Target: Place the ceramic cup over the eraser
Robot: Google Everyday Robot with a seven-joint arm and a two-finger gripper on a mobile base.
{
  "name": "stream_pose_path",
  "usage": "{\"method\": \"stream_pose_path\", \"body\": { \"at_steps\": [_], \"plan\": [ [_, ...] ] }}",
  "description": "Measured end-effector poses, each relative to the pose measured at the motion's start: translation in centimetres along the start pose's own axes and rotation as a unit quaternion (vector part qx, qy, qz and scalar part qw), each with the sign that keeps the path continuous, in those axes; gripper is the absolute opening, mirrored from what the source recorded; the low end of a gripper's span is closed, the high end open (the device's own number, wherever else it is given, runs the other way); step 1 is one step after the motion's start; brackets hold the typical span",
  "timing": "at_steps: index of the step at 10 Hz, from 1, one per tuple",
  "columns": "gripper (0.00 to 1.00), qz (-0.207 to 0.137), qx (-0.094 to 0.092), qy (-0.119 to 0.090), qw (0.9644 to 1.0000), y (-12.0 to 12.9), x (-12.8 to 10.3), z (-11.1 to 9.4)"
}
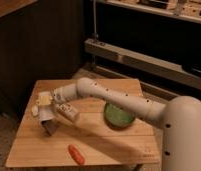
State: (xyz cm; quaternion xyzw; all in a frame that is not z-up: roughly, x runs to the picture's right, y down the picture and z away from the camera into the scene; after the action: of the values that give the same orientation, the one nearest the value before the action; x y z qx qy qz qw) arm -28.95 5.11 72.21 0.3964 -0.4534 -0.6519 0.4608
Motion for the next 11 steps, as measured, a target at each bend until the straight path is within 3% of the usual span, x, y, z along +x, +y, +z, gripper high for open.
{"method": "stream_pose_path", "body": {
  "at_steps": [7, 11],
  "plan": [
    [0.14, -0.029, 0.032, 0.016, 0.9989, -0.5, -0.2, 0.6],
    [0.14, -0.049, 0.06, 0.009, 0.9969, -0.9, -0.7, 0.6]
  ]
}}
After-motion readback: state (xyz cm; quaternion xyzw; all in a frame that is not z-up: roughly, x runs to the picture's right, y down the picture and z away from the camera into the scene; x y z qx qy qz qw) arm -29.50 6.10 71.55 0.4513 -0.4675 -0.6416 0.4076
